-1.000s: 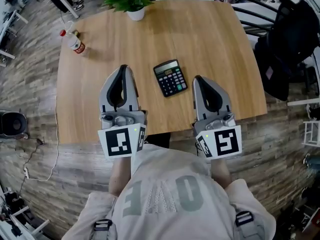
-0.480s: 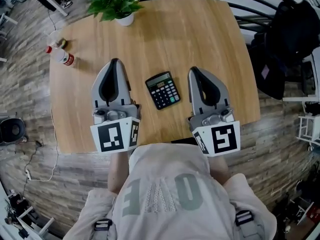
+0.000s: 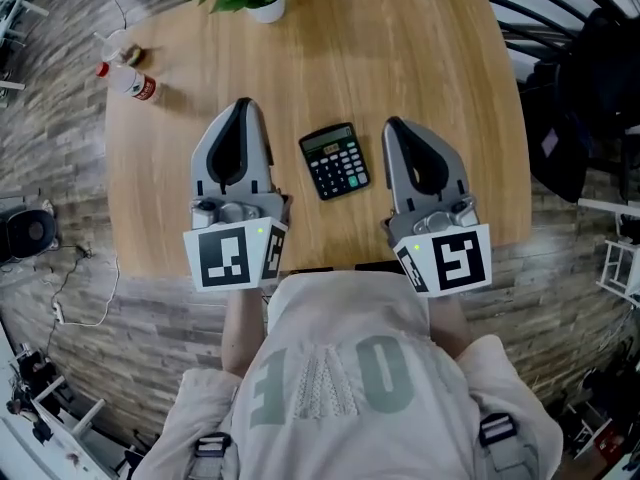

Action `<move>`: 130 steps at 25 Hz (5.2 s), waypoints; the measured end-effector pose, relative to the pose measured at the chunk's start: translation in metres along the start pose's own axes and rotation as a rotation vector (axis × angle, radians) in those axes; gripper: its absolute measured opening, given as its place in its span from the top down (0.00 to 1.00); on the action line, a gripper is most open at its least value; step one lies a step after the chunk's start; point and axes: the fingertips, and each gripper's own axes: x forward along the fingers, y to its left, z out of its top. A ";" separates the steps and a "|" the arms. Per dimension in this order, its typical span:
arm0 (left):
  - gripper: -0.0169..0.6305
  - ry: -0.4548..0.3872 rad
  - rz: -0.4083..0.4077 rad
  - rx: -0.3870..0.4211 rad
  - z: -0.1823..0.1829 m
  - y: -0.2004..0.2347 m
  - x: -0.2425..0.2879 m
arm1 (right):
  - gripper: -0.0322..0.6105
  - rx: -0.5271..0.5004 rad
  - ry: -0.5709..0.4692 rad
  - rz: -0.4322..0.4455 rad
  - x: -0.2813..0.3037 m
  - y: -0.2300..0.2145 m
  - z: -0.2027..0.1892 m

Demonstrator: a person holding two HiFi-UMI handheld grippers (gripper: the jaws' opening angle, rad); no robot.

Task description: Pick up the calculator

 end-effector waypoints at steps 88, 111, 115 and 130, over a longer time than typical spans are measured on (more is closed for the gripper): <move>0.79 1.632 -1.286 -0.038 -0.291 -0.112 0.002 | 0.92 0.236 0.283 0.007 0.046 -0.061 -0.122; 0.79 0.731 -0.790 -0.331 -0.102 -0.092 0.075 | 0.92 0.011 0.065 -0.022 0.047 -0.033 -0.006; 0.79 0.578 -0.629 -0.326 -0.070 -0.071 0.076 | 0.92 -0.003 0.045 0.011 0.047 -0.018 -0.003; 0.79 -0.058 0.014 -0.123 -0.006 -0.002 0.029 | 0.92 -0.084 0.002 0.010 0.033 -0.006 0.009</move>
